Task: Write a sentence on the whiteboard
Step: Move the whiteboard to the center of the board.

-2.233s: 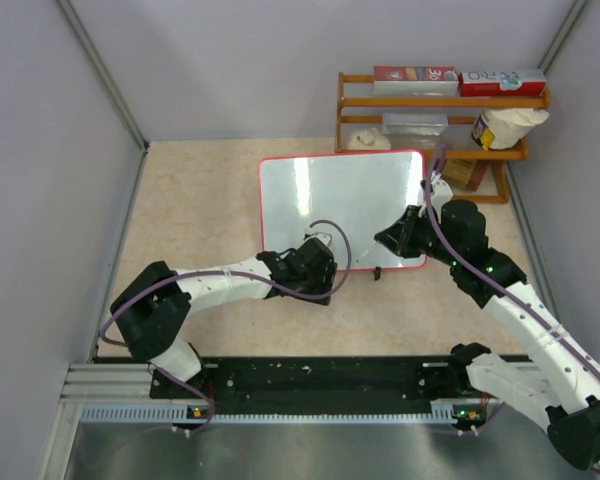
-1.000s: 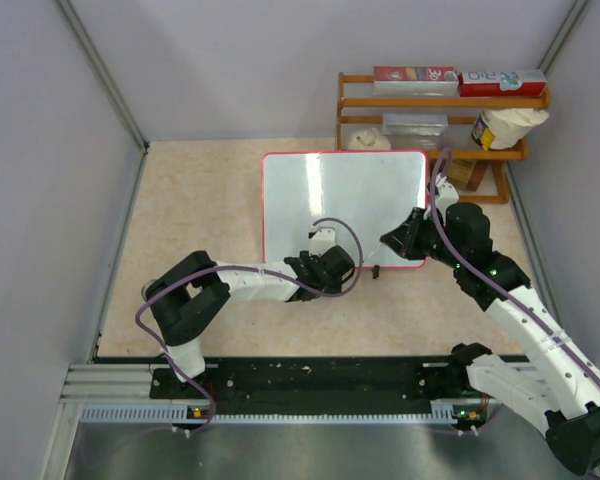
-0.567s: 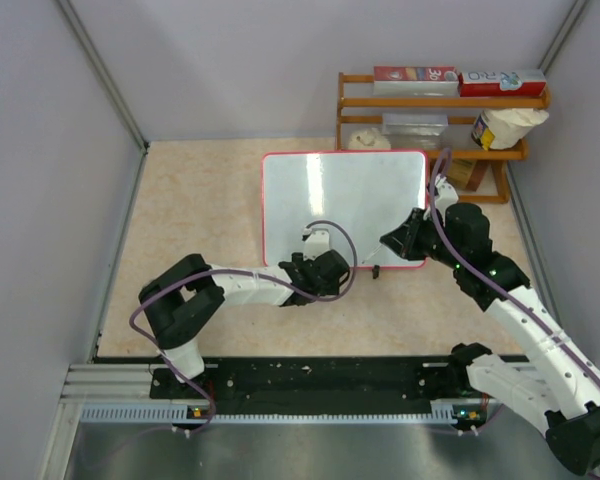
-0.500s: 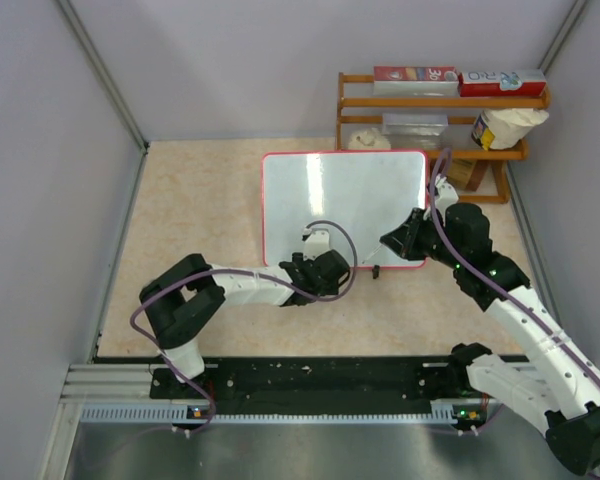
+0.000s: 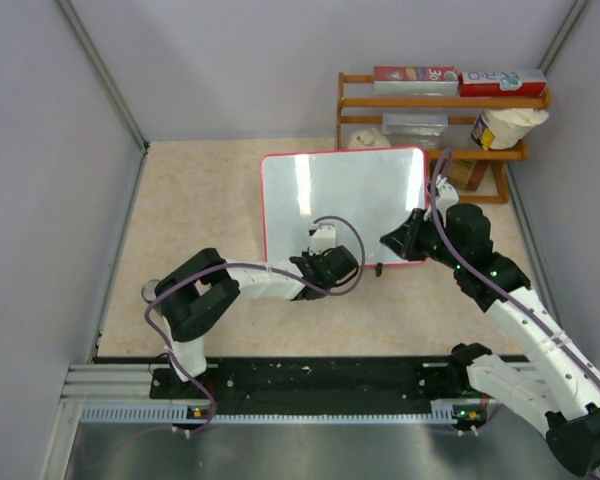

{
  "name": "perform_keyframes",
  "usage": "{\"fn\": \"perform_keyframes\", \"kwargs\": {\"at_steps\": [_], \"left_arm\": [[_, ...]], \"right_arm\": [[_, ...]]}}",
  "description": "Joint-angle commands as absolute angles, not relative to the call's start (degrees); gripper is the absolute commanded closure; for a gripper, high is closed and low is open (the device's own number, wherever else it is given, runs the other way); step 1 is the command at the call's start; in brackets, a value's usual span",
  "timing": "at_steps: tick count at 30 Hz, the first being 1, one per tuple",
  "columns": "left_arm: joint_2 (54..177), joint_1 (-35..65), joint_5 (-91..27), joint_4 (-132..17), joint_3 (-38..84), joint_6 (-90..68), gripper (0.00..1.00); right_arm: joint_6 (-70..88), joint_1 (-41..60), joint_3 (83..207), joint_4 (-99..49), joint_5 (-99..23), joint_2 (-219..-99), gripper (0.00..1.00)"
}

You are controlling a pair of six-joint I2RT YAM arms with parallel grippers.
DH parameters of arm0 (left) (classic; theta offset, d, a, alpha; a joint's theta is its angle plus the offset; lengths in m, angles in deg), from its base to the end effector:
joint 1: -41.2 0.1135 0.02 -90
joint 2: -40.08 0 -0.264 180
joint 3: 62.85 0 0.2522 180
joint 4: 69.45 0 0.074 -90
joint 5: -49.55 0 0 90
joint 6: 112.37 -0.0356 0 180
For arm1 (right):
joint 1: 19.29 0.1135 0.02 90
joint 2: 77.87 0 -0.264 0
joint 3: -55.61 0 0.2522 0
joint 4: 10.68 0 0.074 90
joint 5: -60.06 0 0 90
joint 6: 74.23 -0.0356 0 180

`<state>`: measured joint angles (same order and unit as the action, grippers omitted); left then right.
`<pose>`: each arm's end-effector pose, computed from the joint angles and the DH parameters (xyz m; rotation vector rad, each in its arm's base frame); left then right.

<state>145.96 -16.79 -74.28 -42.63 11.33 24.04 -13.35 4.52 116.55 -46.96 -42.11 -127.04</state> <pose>0.2081 -0.2955 0.1466 0.0367 2.3594 -0.0854 0.1738 0.0849 0.3196 -0.0460 2.0800 0.7930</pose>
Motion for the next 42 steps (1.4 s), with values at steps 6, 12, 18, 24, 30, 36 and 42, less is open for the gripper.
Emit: {"fn": "perform_keyframes", "kwargs": {"at_steps": [6,12,18,24,30,36,42], "left_arm": [[146.08,-16.71,-68.32,-37.58,5.06,24.39,1.00],[142.21,-18.91,-68.23,-35.74,2.42,26.23,1.00],[140.45,-23.65,-68.05,-30.21,2.33,31.06,1.00],[140.80,-31.12,-66.30,-24.32,2.41,39.05,1.00],[140.71,-38.24,-66.73,-21.15,3.90,43.19,1.00],[142.29,-41.67,-65.94,-19.39,6.45,43.99,0.87],[142.12,-42.64,-65.50,-19.04,7.95,42.67,0.51]], "right_arm": [[-13.41,4.00,116.22,-45.36,-42.25,-126.04,1.00],[-13.32,3.91,116.13,-45.44,-41.81,-125.77,1.00],[-12.88,4.00,116.22,-45.36,-41.20,-125.86,1.00],[-12.53,4.00,116.22,-45.36,-41.02,-125.95,1.00],[-12.44,4.00,115.87,-45.36,-41.02,-126.04,1.00],[-12.53,4.00,115.69,-45.36,-40.84,-125.60,1.00],[-12.44,3.91,115.95,-45.44,-40.75,-125.25,1.00]]}}
